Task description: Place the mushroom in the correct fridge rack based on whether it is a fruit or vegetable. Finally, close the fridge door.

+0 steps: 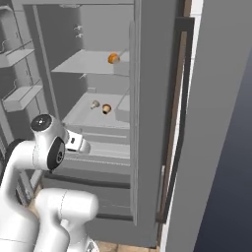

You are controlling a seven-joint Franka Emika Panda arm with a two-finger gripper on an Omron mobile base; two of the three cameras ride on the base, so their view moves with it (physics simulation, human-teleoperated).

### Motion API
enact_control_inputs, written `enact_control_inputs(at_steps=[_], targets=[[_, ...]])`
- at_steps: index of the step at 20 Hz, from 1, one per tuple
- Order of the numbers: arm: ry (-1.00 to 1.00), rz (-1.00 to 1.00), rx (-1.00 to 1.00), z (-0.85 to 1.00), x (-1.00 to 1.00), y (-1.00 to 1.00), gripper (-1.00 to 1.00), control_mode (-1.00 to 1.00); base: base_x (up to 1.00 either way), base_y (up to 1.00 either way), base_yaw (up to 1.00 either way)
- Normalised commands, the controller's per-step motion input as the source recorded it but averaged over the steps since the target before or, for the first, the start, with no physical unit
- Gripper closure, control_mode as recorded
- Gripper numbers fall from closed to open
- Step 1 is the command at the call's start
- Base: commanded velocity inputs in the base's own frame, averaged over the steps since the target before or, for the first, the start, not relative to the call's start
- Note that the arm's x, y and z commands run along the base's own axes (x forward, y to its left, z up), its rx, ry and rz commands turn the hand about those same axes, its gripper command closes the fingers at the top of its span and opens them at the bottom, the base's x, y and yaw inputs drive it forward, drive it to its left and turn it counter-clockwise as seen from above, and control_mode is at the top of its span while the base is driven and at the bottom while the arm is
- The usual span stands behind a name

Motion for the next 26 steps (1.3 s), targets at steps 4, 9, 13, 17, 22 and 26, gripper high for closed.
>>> enact_control_inputs(at_steps=[4,9,13,17,22,26], targets=[[0.0,0.0,0.0,0.0,0.0,0.0,-1.0,1.0,-0.46,0.0,0.0],[0.0,0.0,0.0,0.0,0.0,0.0,-1.0,1.0,-0.39,0.0,0.0],[0.0,0.0,0.0,0.0,0.0,0.0,-1.0,1.0,-0.22,0.0,0.0],[0.0,0.0,0.0,0.0,0.0,0.0,-1.0,-1.0,0.0,0.0,0.0],[-0.2,0.06,-0.06,0.46,-0.66,0.11,-1.0,-1.0,0.0,0.0,0.0],[-0.24,0.23,-0.25,0.99,-0.99,0.6,-1.0,-1.0,0.0,0.0,0.0]])
